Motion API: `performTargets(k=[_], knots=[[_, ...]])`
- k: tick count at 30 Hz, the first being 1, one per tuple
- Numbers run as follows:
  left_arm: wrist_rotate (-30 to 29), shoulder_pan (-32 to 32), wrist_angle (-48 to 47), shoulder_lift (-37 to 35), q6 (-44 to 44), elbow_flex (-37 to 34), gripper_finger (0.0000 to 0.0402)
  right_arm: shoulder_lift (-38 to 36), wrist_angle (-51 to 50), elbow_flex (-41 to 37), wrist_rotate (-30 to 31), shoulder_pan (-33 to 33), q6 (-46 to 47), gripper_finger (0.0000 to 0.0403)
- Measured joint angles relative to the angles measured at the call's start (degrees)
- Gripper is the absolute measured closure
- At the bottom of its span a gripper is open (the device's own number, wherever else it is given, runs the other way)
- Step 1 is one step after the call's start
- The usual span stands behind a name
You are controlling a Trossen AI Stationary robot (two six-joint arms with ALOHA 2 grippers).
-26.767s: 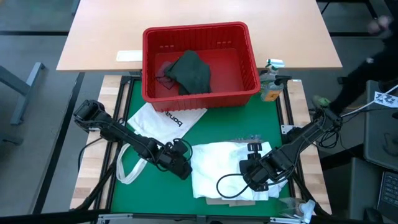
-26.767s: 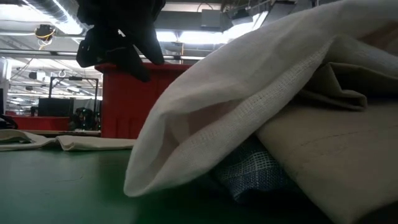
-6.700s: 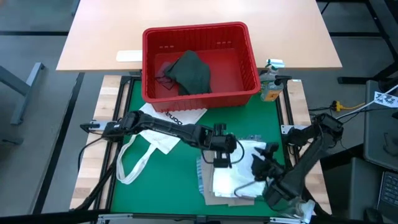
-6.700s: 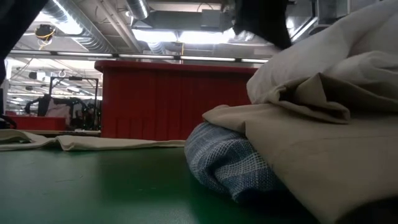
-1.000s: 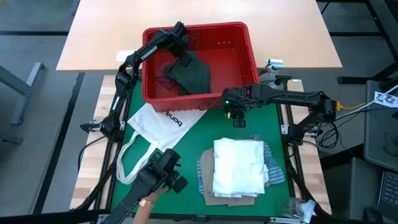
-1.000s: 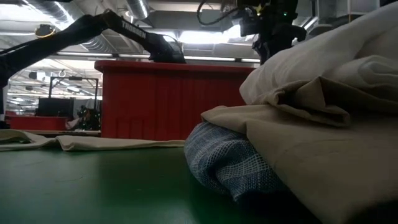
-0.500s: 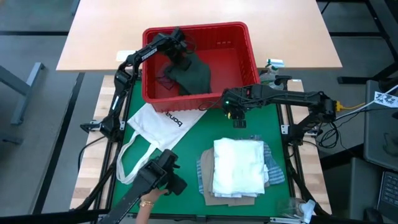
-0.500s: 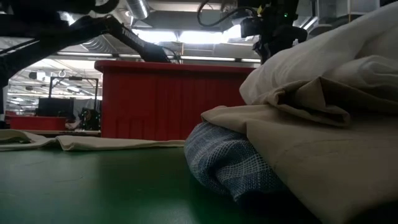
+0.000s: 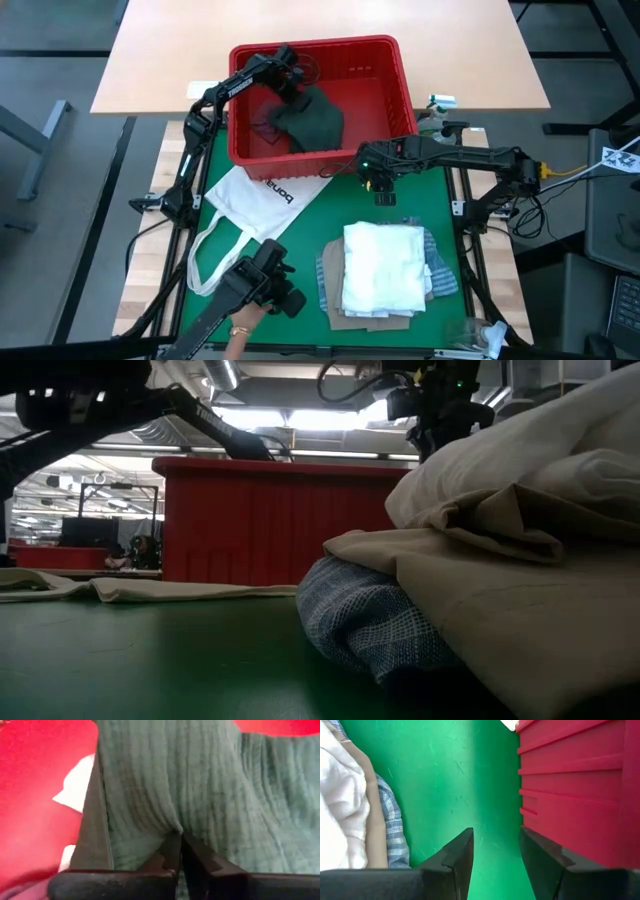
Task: Fold Laundry from Bin
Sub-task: Remove the green shirt from the red bin
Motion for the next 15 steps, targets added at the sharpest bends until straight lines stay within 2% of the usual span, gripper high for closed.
performTargets(k=[4,12,15], knots=[[4.76,-0.01,-0.21,0.0,-1.33,1.4,0.0399,0.0,0.0,0.02,0.02,0.0,0.0,0.0243],[21.61,-0.22,0.51,-0.27,-8.59,12.45,0.0401,-2.17,-0.43,0.02,0.79,0.0,-2.08,0.0243],[26.96,-0.68,5.38,-3.57,-12.48,10.93,0.0401,-4.4,-0.25,0.04,2.36,0.0,-2.58,0.0243]])
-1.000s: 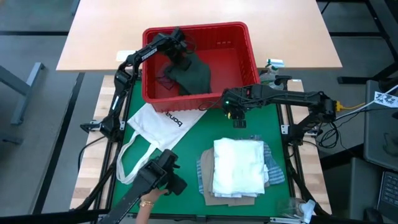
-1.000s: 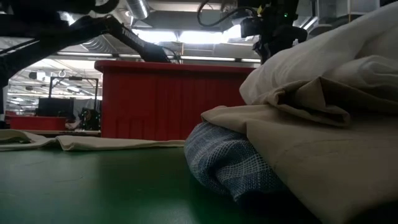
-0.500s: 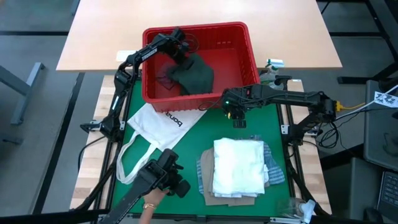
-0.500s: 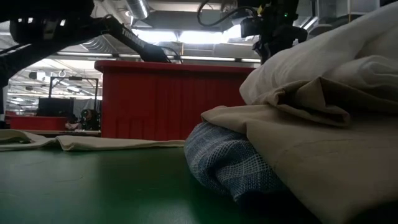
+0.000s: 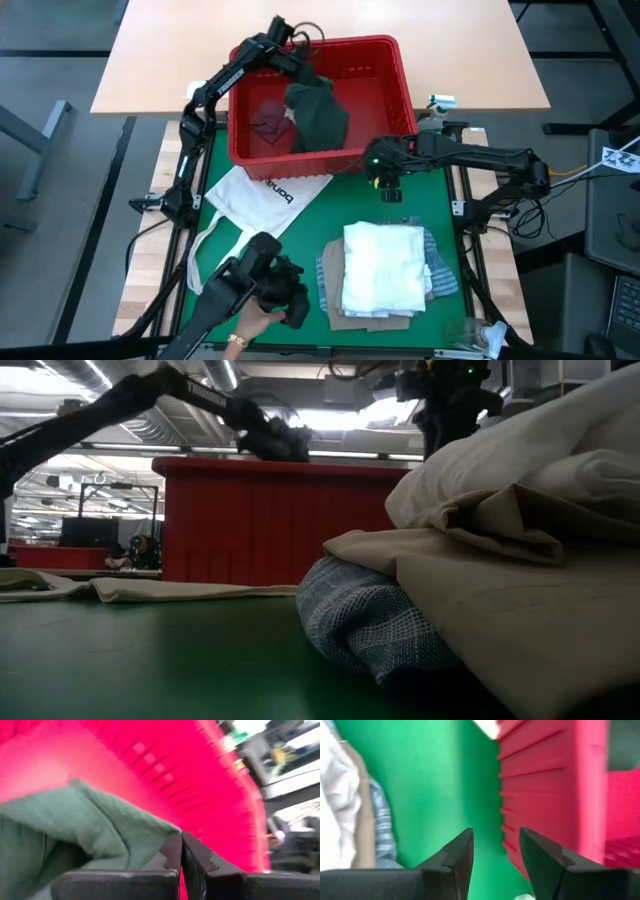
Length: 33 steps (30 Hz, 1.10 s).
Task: Fold Laundry from Bin
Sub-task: Remove the green shirt from the red bin
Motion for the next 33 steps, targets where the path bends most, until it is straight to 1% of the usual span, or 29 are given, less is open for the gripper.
performTargets(k=[3,9,13,18,23,26,29,31,33], knots=[[1.81,-0.66,1.07,-2.27,-0.85,1.34,0.0401,-2.44,0.68,0.0,2.45,0.0,-0.03,0.0243],[3.15,-2.68,8.75,-8.44,-4.2,1.28,0.0401,-5.98,6.38,0.0,6.74,0.0,0.04,0.0243],[3.17,-4.3,17.48,-12.89,-7.43,1.28,0.0401,-7.3,10.13,0.0,9.84,0.0,0.06,0.0243],[3.06,-5.97,32.45,-17.99,-12.29,1.28,0.0401,-7.46,13.21,0.0,14.53,0.0,-0.01,0.0243],[3.48,-6.38,46.14,-22.49,-21.74,1.28,0.0401,-7.49,15.57,0.0,19.39,0.0,-0.42,0.0243],[7.45,-6.36,51.78,-24.84,-27.7,1.28,0.0401,-7.7,16.27,0.0,21.83,0.0,-1.45,0.0243],[13.01,-6.77,54.65,-27.09,-31.7,1.28,0.0401,-7.93,16.72,0.04,22.39,0.0,-3.33,0.0243],[16.0,-7.18,54.99,-28.82,-32.33,1.28,0.0401,-8.01,16.79,0.07,22.38,0.0,-3.68,0.0243],[17.64,-7.74,55.01,-30.36,-32.33,1.28,0.0401,-8.03,16.9,0.07,22.39,0.0,-3.69,0.0243]])
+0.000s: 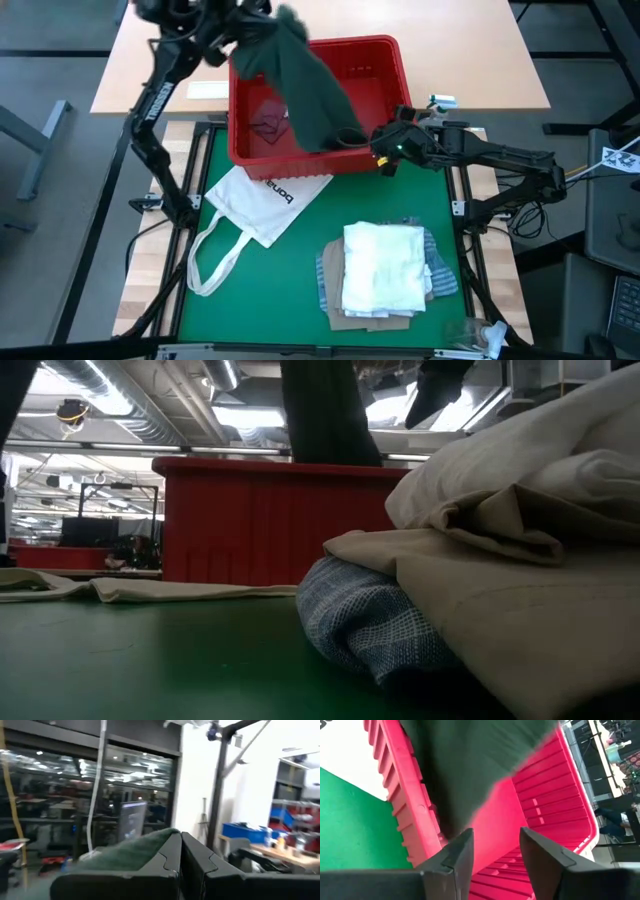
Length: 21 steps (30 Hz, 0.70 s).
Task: Fold Laundry from Bin
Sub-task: Remove the green shirt from the red bin
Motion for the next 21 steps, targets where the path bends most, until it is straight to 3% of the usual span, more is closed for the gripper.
performTargets(k=[3,10,21], knots=[[2.12,-0.81,-0.01,-2.19,-1.49,0.0,0.0401,-0.03,0.02,0.0,-0.01,0.0,-0.03,0.0243],[14.63,-3.5,-1.02,-6.38,-10.46,0.02,0.0402,-0.03,2.14,0.0,-0.02,0.0,-1.48,0.0243],[9.63,-13.66,-2.57,-6.4,-7.27,0.0,0.0401,-0.03,5.57,2.59,-0.48,0.0,-4.24,0.0243]])
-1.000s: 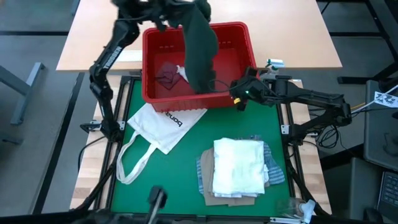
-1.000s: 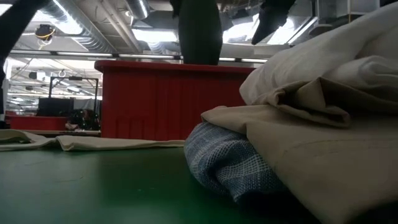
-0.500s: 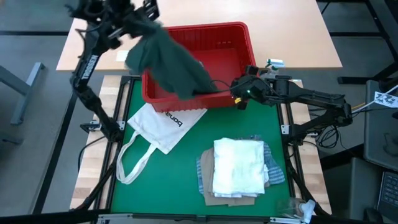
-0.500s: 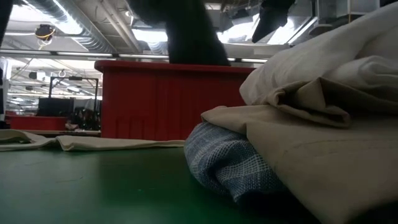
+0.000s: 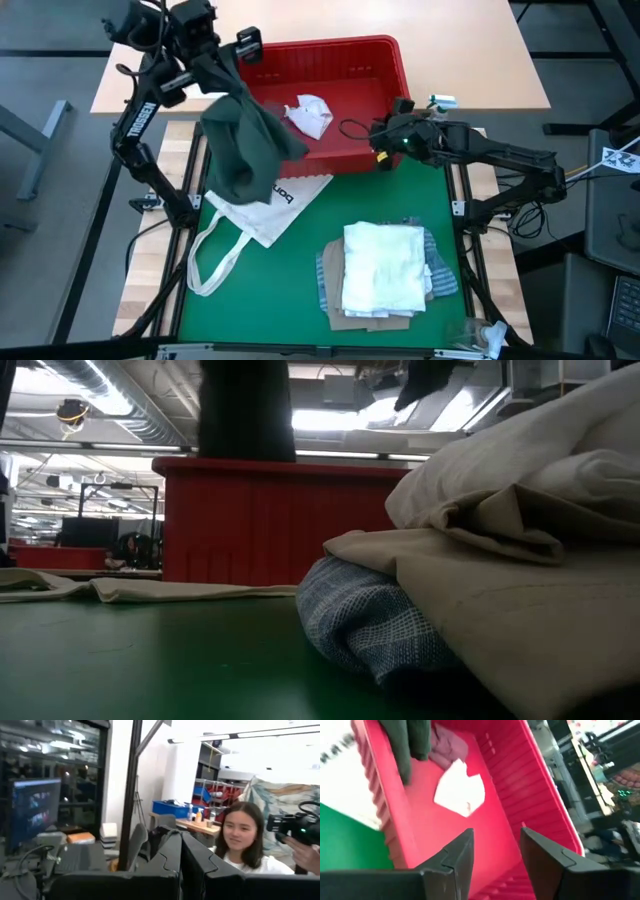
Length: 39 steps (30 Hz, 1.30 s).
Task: Fold Laundry from Bin
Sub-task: Remove the green shirt from the red bin
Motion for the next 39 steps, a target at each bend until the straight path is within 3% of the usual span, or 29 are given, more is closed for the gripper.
performTargets(k=[4,9,13,16,22,26,32,36,39], knots=[[-6.87,-2.81,-3.71,0.09,8.23,-1.03,0.0401,0.0,0.07,3.81,-6.45,0.04,1.71,0.0243],[-18.39,-3.13,-7.65,0.17,17.75,-3.2,0.0401,0.0,1.29,9.54,-26.72,0.04,9.13,0.0243],[-25.8,-3.1,-9.02,0.18,23.95,-5.7,0.0401,-0.04,7.88,11.62,-43.72,0.05,13.83,0.0243],[-28.98,-3.1,-9.05,0.24,27.44,-7.43,0.0401,-0.04,15.45,11.75,-49.34,0.09,18.3,0.0243],[-36.7,-3.03,-9.02,0.24,34.77,-9.14,0.0401,-0.04,22.71,11.77,-44.06,0.07,30.61,0.0243],[-40.63,-2.38,-8.81,0.22,38.48,-9.18,0.0401,-0.04,18.31,11.75,-43.22,0.06,31.82,0.0243],[-41.35,-1.26,-8.82,0.22,38.88,-9.18,0.0401,1.05,12.24,11.71,-41.02,0.84,30.83,0.0243],[-41.33,-1.26,-8.82,0.22,38.88,-9.18,0.0401,3.68,13.37,11.67,-33.62,3.52,26.83,0.0243],[-41.08,-1.31,-8.82,0.22,38.88,-9.18,0.0401,5.46,14.65,11.64,-24.7,6.02,22.86,0.0243]])
